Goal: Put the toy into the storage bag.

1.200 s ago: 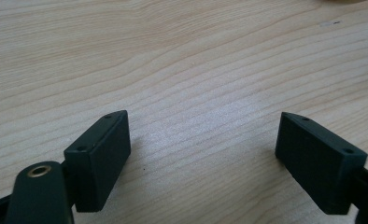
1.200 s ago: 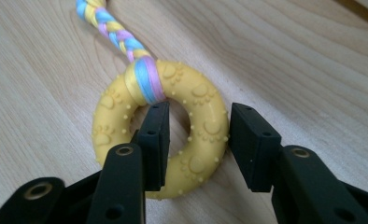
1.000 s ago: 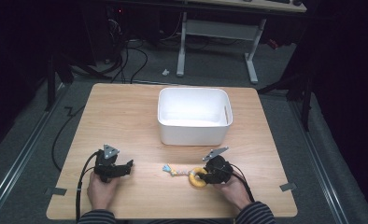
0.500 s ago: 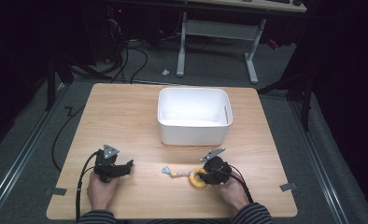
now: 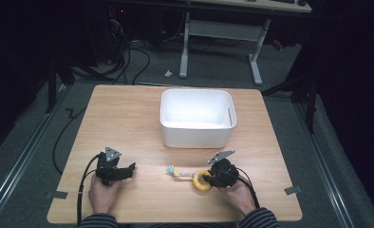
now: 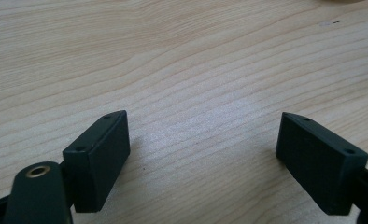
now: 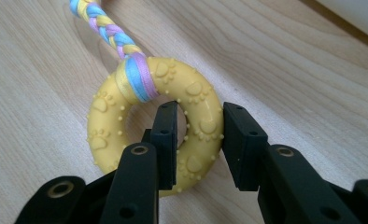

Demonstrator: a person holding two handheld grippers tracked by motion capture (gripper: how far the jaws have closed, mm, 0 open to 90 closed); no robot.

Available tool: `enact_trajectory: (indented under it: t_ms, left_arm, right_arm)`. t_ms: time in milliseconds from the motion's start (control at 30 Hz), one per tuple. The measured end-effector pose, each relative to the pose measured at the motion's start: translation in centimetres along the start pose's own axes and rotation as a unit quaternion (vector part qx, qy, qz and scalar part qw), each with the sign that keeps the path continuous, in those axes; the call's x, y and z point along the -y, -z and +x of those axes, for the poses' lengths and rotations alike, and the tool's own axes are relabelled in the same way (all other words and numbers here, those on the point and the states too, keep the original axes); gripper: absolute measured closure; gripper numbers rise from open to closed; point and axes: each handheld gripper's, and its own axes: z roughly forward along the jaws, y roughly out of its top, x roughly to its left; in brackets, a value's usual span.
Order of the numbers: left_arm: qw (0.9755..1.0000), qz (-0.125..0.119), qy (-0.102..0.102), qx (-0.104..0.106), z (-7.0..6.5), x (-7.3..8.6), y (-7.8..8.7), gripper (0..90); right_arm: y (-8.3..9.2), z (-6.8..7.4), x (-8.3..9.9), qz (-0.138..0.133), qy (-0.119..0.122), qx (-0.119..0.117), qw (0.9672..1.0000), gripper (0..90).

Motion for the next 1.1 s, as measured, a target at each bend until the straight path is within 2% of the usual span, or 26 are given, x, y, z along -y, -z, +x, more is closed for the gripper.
enact_trajectory:
  t_ms: [200, 267, 500, 567, 967, 1100]
  left_arm:
    - [1.0, 0.0, 0.0, 0.0, 0.0, 0.0, 0.0, 17.9]
    - [1.0, 0.0, -0.001, 0.0, 0.0, 0.0, 0.0, 18.0]
    - [1.0, 0.0, -0.001, 0.0, 0.0, 0.0, 0.0, 18.0]
    - [1.0, 0.0, -0.001, 0.0, 0.0, 0.0, 0.0, 18.0]
    - [1.0, 0.0, -0.001, 0.0, 0.0, 0.0, 0.0, 18.1]
    - [1.0, 0.0, -0.001, 0.0, 0.0, 0.0, 0.0, 18.1]
  right_arm:
    - [0.6, -0.3, -0.3, -0.003, -0.002, -0.005, 1.0, 68.1]
    - [1.1, -0.6, -0.3, -0.014, -0.003, -0.009, 0.9999, 68.1]
    - [1.8, -1.3, -0.1, -0.017, -0.007, -0.002, 0.9998, 68.1]
    - [2.4, -1.6, 0.0, -0.026, -0.014, -0.006, 0.9995, 68.1]
    - [3.6, -1.7, 0.0, -0.032, -0.006, -0.001, 0.9995, 68.0]
    - [4.3, -1.8, -0.2, -0.038, -0.006, -0.007, 0.9992, 68.1]
